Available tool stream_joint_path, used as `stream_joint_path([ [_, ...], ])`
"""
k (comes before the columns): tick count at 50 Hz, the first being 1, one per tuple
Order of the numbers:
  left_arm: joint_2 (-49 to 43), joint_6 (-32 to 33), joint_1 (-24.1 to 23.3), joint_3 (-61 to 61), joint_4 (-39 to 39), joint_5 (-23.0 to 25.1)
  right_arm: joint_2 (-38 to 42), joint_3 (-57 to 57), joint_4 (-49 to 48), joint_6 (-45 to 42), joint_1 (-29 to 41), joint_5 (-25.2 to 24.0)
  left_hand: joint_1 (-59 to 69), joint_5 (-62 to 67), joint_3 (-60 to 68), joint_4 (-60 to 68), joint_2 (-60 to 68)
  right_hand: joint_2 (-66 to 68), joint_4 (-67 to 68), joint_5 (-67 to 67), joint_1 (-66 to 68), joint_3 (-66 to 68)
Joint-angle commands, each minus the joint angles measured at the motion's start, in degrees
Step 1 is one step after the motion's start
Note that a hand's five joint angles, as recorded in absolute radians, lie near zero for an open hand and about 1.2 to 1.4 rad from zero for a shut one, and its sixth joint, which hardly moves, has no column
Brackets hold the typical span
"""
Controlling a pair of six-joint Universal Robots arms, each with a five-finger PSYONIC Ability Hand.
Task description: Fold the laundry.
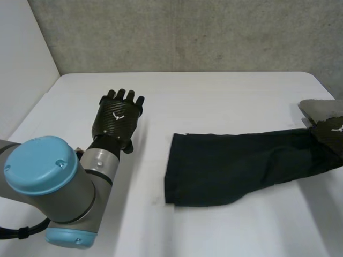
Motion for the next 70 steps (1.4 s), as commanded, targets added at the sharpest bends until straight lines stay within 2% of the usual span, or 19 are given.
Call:
stream_joint_path([
  [1, 0.8, 0.0, 0.1, -0.7, -0.4, 0.0, 0.6, -9.4, 3.8, -2.9, 15.3, 2.0, -0.8, -2.7, -1.9, -1.5, -1.5, 13.3, 11.9, 17.4, 28.4, 13.9],
  [7, 1.1, 0.0, 0.0, 0.1, -0.4, -0.1, 6.2, -14.5, 1.7, -5.3, 31.1, 2.0, -0.8, -2.7, -1.9, -1.5, -1.5, 13.3, 11.9, 17.4, 28.4, 13.9],
  [8, 1.1, 0.0, 0.0, 0.4, -0.3, -0.1, 8.6, -15.8, 0.8, -6.7, 36.0, 1.5, -0.8, -2.7, -1.9, -1.5, -1.5, 13.3, 11.9, 17.4, 28.4, 13.9],
  [12, 1.6, 0.0, 0.4, 1.4, -0.3, -0.2, 16.9, -18.1, 1.4, -10.0, 45.4, -1.0, -0.8, -2.7, -1.9, -1.5, -1.5, 13.3, 11.9, 17.4, 28.4, 13.9],
  [14, 1.6, 0.0, 0.5, 1.7, -0.4, -0.2, 19.7, -18.5, 2.4, -11.0, 47.3, -1.8, -0.8, -2.7, -1.9, -1.5, -1.5, 13.3, 11.9, 17.4, 28.4, 13.9],
  [15, 1.6, 0.0, 0.5, 1.9, -0.4, -0.3, 21.7, -19.1, 3.6, -10.9, 47.7, -2.2, -0.8, -2.7, -1.9, -1.5, -1.5, 3.6, 2.2, 7.6, 18.6, 4.1],
  [18, 1.6, -0.1, 0.6, 2.7, -0.6, -0.5, 22.6, -20.2, 5.2, -9.7, 47.6, -3.3, -0.8, -2.7, -1.9, -1.5, -1.5, -34.4, -35.8, -30.4, -19.3, -33.8],
  [19, 1.6, -0.1, 0.6, 3.0, -0.6, -0.7, 22.5, -20.4, 5.4, -8.0, 47.7, -3.6, -0.8, -2.7, -1.9, -1.5, -1.5, -56.7, -58.1, -52.6, -41.6, -56.1],
  [22, 1.6, -0.2, 0.6, 4.5, -0.7, -1.1, 22.1, -21.1, 5.4, -2.9, 47.0, -4.7, -0.8, -2.7, -1.9, -1.5, -1.5, -56.7, -58.1, -52.6, -41.6, -56.1],
  [25, 1.5, -0.4, 0.4, 6.9, -0.7, -1.1, 16.1, -21.1, 5.2, 10.5, 42.2, -7.1, -0.8, -2.7, -1.9, -1.5, -1.5, -56.7, -58.1, -52.6, -41.6, -56.1],
  [26, 1.4, -0.6, 0.4, 7.8, -0.8, -1.1, 11.9, -20.3, 4.8, 18.5, 39.5, -8.0, -0.8, -2.7, -1.9, -1.5, -1.5, -56.7, -58.1, -52.6, -41.6, -56.1],
  [30, 0.7, -3.0, -0.7, 12.7, -3.6, -0.8, 5.3, -19.2, 4.1, 34.3, 33.4, -8.0, -0.8, -2.6, -1.8, -1.5, -1.5, -56.7, -58.1, -52.6, -41.6, -56.1],
  [33, -1.1, -7.1, -3.0, 16.8, -8.3, -0.3, 3.3, -18.2, 4.1, 40.3, 28.9, -7.9, -0.6, -2.5, -1.7, -1.3, -1.3, -56.7, -58.1, -52.6, -41.6, -56.1],
  [40, -7.4, -18.7, -7.2, 23.9, -20.7, 6.1, 3.1, -16.0, 4.3, 36.5, 24.5, -5.9, 0.5, -1.3, -0.5, -0.1, -0.1, -56.7, -58.1, -52.6, -41.6, -56.1],
  [44, -9.3, -21.5, -8.2, 24.2, -21.9, 6.1, 8.1, -16.5, 4.6, 34.0, 24.6, -3.8, 1.2, -0.6, 0.2, 0.5, 0.5, -56.7, -58.1, -52.6, -41.6, -56.1],
  [51, -10.0, -20.9, -11.1, 23.1, -22.5, 2.5, 12.4, -16.8, 4.5, 33.0, 24.8, -1.3, 1.9, 0.1, 0.9, 1.2, 1.2, -56.7, -58.1, -52.6, -41.6, -56.1],
  [57, -10.9, -17.7, -12.4, 24.7, -22.3, 2.2, 13.3, -17.8, 4.2, 32.9, 24.6, -1.2, 2.7, 0.9, 1.7, 2.1, 2.1, -56.7, -58.1, -52.6, -41.6, -56.1],
  [67, -20.4, -13.8, -12.6, 31.0, -23.2, 2.1, 16.5, -18.9, 4.0, 33.1, 25.2, 2.3, 2.2, 0.4, 1.2, 1.5, 1.6, -56.7, -58.1, -52.6, -41.6, -56.1],
  [70, -22.1, -13.2, -12.5, 31.4, -26.1, 1.8, 18.1, -19.4, 4.0, 33.1, 25.2, 3.0, 2.2, 0.4, 1.2, 1.5, 1.6, -56.7, -58.1, -52.6, -41.6, -56.1],
])
